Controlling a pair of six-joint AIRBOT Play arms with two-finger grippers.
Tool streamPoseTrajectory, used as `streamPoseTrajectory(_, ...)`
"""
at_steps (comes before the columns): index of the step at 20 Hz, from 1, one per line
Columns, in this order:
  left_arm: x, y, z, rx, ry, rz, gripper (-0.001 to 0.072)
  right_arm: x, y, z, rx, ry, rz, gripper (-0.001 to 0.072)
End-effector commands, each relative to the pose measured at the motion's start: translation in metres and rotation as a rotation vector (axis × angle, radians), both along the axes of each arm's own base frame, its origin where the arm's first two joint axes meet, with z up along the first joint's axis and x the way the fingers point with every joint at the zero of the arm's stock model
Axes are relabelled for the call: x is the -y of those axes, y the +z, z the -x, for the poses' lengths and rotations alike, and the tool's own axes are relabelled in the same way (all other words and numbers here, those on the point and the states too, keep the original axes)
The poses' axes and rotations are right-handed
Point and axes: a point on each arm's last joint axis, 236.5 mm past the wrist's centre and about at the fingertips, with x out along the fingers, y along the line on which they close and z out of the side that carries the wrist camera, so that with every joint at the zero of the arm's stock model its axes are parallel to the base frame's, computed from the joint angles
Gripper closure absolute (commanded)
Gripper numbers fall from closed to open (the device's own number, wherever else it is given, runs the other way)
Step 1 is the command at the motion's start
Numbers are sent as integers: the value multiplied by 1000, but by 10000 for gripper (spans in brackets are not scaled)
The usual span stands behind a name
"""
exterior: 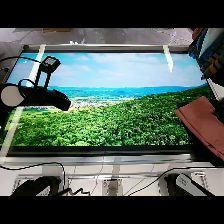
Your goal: Fold the clothes and pants, and hang the long-sleeved shirts on hangers.
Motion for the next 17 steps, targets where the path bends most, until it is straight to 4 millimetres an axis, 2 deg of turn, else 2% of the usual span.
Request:
streamPoseTrajectory(1, 0, 1, 0, 2, -1, 0, 701, -99, -3, -25, -11, 421, 85, 692)
streamPoseTrajectory(3, 0, 1, 0, 2, -1, 0, 701, -138, -6, -25, -32, 562, 129, 692)
streamPoseTrajectory(6, 0, 1, 0, 2, -1, 0, 701, -163, -14, -7, -124, 667, 177, 692)
streamPoseTrajectory(11, 0, 1, 0, 2, -1, 0, 700, -181, -18, 25, -243, 716, 114, 693)
streamPoseTrajectory(17, 0, 1, 0, 1, 0, 0, 700, -184, -18, 24, -235, 718, 99, 692)
